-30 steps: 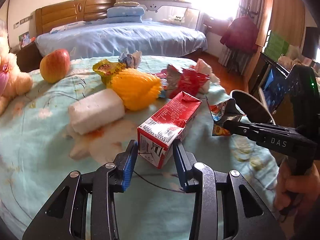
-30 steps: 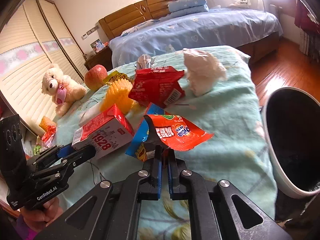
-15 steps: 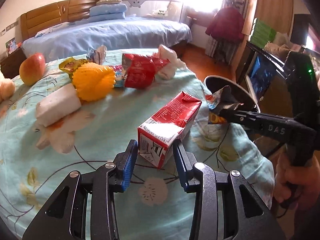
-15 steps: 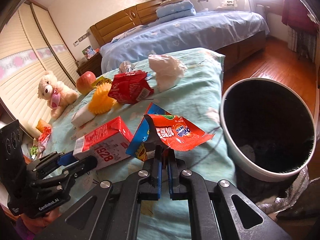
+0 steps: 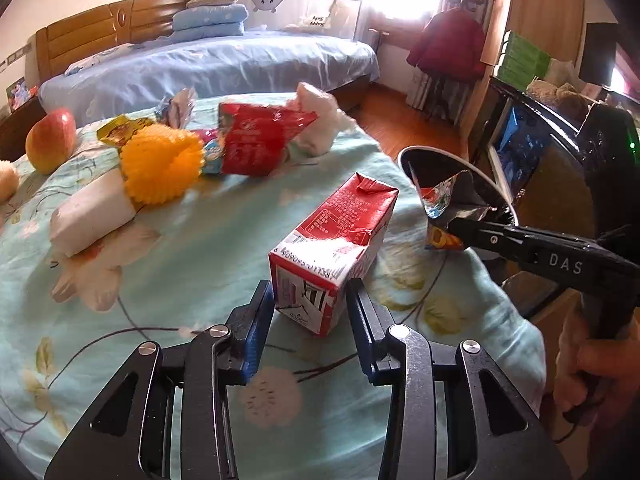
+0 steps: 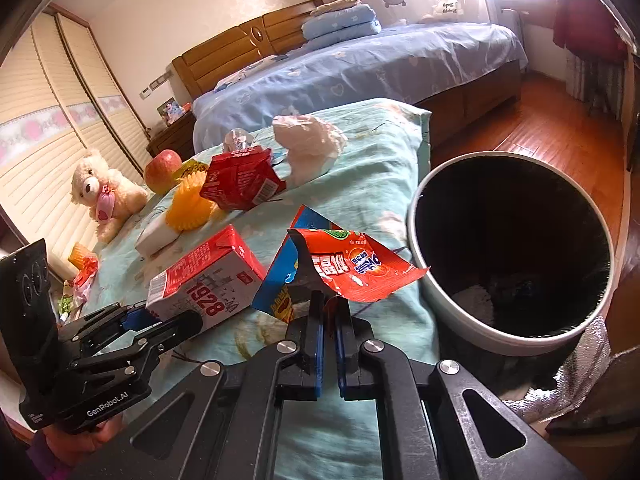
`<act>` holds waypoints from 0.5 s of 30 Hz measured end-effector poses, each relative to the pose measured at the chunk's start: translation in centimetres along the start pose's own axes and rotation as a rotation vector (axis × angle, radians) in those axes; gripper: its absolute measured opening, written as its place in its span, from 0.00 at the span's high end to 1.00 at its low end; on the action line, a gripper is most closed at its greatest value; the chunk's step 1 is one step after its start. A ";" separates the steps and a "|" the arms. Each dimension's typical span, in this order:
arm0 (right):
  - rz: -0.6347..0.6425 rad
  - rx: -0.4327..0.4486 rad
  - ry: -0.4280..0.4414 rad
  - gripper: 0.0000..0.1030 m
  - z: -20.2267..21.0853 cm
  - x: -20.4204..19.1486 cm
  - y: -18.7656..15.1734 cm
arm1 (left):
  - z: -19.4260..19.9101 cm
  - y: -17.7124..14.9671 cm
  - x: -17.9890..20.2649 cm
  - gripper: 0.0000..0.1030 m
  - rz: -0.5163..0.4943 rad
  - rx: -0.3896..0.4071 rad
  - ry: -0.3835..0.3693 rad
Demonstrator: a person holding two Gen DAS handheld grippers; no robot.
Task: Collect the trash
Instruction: 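Carry the chip bag and milk carton over the trash bin with both tools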
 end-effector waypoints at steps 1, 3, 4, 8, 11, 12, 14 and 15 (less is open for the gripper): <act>-0.002 0.001 -0.003 0.96 0.1 0.2 0.0 | -0.1 0.2 0.3 0.65 -0.002 0.003 -0.004; -0.007 0.004 -0.011 0.96 0.3 0.7 0.0 | -0.2 0.5 0.9 0.65 -0.010 0.008 -0.012; -0.009 0.006 -0.015 0.96 0.4 0.9 0.0 | -0.3 0.7 1.3 0.65 -0.017 0.010 -0.016; -0.023 0.014 -0.030 0.96 0.8 2.2 0.2 | -0.8 1.2 2.7 0.65 -0.043 0.017 -0.031; -0.035 0.021 -0.040 0.96 1.1 3.1 0.3 | -1.4 1.6 3.7 0.65 -0.058 0.013 -0.045; -0.039 0.024 -0.044 0.96 1.2 3.4 0.2 | -1.6 1.7 4.0 0.65 -0.064 0.012 -0.047; -0.051 0.028 -0.052 0.96 1.4 4.1 0.3 | -1.9 1.8 4.5 0.65 -0.073 0.008 -0.052; -0.055 0.029 -0.053 0.96 1.5 4.4 0.3 | -2.1 1.9 4.8 0.65 -0.076 0.005 -0.056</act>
Point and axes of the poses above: each gripper's, at about its wrist camera, not at the fingertips, and z roughly against the way its jaws point, x to its right, y to its top, the point moved 6 cm from there along -z, roughly the way its jaws point, and after that the axes turned 9 degrees about -y, right-handed, at the moved point
